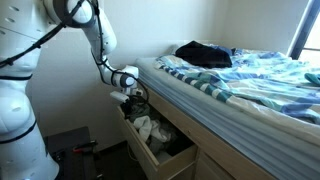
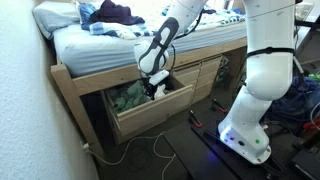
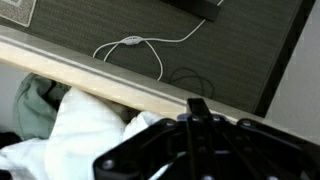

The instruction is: Open the topmost drawer on the left, push the clothes inside it down, and then close the drawer

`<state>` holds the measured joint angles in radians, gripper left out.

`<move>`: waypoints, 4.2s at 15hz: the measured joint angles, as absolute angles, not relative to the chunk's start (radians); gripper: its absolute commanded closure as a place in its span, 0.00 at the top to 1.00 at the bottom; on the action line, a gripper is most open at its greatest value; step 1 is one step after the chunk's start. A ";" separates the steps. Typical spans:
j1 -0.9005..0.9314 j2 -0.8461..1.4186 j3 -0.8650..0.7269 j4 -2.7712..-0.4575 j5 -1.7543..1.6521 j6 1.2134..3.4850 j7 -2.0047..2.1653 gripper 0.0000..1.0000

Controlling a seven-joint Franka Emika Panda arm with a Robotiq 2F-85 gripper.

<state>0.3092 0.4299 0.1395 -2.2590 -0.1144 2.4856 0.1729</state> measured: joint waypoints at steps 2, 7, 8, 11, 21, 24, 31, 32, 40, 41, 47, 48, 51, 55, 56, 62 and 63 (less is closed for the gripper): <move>0.310 0.426 0.129 -2.259 -0.129 2.526 0.188 0.00; 0.346 0.434 0.050 -2.260 -0.228 2.715 0.322 0.00; 0.362 0.441 0.028 -2.260 -0.244 2.748 0.351 0.00; 0.401 0.464 -0.013 -2.260 -0.254 2.811 0.396 0.00; 0.530 0.338 -0.027 -2.188 -0.380 2.623 0.398 0.00; 0.521 0.278 0.008 -2.182 -0.416 2.546 0.398 0.00; 0.464 0.274 0.080 -2.180 -0.464 2.624 0.392 0.00; 0.460 0.288 0.075 -2.180 -0.488 2.673 0.411 0.00; 0.482 0.463 0.014 -2.107 -0.597 2.851 0.477 0.00; 0.488 0.480 0.010 -2.098 -0.598 2.852 0.478 0.00; 0.516 0.548 -0.032 -2.076 -0.598 2.854 0.478 0.00; 0.525 0.557 -0.047 -2.076 -0.598 2.855 0.478 0.00; 0.567 0.584 -0.110 -2.076 -0.597 2.861 0.488 0.00; 0.626 0.619 -0.183 -2.076 -0.596 2.864 0.522 0.00; 0.637 0.627 -0.196 -2.076 -0.595 2.864 0.527 0.00; 0.682 0.659 -0.248 -2.078 -0.581 2.865 0.538 0.00; 0.688 0.662 -0.257 -2.080 -0.581 2.865 0.538 0.00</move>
<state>0.6882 0.6616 -0.2568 -2.0800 -0.5806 2.8646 0.5384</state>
